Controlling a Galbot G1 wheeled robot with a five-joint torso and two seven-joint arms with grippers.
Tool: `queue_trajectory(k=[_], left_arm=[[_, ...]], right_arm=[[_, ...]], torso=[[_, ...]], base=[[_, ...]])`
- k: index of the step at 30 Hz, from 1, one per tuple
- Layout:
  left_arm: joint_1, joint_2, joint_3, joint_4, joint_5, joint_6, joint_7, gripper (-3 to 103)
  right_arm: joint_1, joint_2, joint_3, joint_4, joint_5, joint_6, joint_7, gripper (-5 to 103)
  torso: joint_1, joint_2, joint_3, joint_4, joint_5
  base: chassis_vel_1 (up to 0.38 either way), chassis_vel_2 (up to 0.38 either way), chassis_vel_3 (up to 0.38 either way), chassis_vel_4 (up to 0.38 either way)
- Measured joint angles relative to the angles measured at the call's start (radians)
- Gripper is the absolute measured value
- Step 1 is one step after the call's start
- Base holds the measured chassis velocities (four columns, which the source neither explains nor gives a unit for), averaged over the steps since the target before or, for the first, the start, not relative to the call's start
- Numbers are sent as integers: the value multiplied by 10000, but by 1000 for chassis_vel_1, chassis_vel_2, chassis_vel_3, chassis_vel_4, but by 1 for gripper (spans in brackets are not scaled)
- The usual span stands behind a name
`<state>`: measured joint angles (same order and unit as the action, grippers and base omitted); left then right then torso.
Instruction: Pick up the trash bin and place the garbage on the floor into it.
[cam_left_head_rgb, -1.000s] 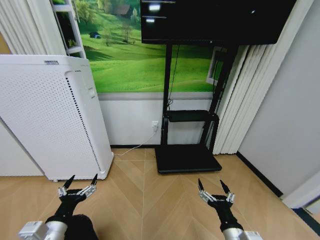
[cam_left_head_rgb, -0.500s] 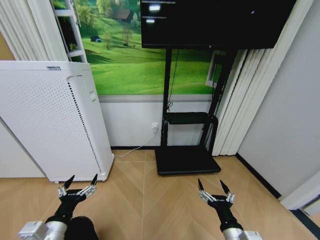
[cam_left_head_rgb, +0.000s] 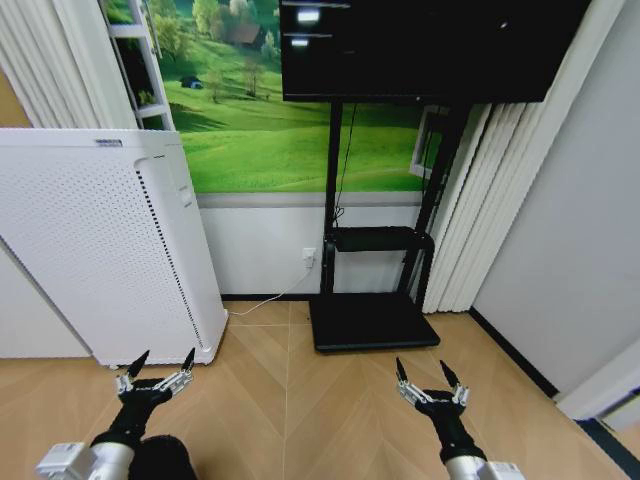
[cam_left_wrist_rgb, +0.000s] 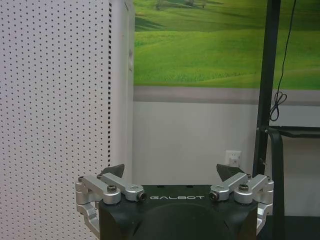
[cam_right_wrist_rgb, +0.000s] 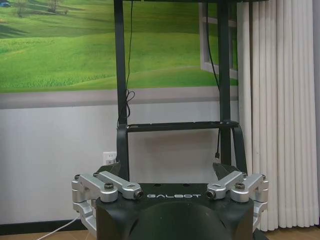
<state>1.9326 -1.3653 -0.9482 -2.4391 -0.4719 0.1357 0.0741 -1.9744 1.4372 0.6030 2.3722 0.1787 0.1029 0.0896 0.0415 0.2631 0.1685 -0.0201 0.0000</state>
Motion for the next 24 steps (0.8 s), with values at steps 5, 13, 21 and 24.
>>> queue_trajectory(k=[5,13,21,24], left_arm=[[0,0,0,0,0,-1,0,100],[0,0,-1,0,0,-1,1,100],[0,0,-1,1,0,-2,0,100],[0,0,-1,1,0,-2,1,100]], right_arm=[[0,0,0,0,0,3,0,100],[0,0,0,0,0,7,0,100],[1,0,0,-1,0,7,0,100],[1,0,0,-1,0,7,0,100]], torso=[[62,200,139,0,0],[118,365,244,0,0],[251,765,512,0,0],[311,946,634,0,0]], base=[[0,0,0,0],[0,0,0,0],[0,0,0,0],[0,0,0,0]])
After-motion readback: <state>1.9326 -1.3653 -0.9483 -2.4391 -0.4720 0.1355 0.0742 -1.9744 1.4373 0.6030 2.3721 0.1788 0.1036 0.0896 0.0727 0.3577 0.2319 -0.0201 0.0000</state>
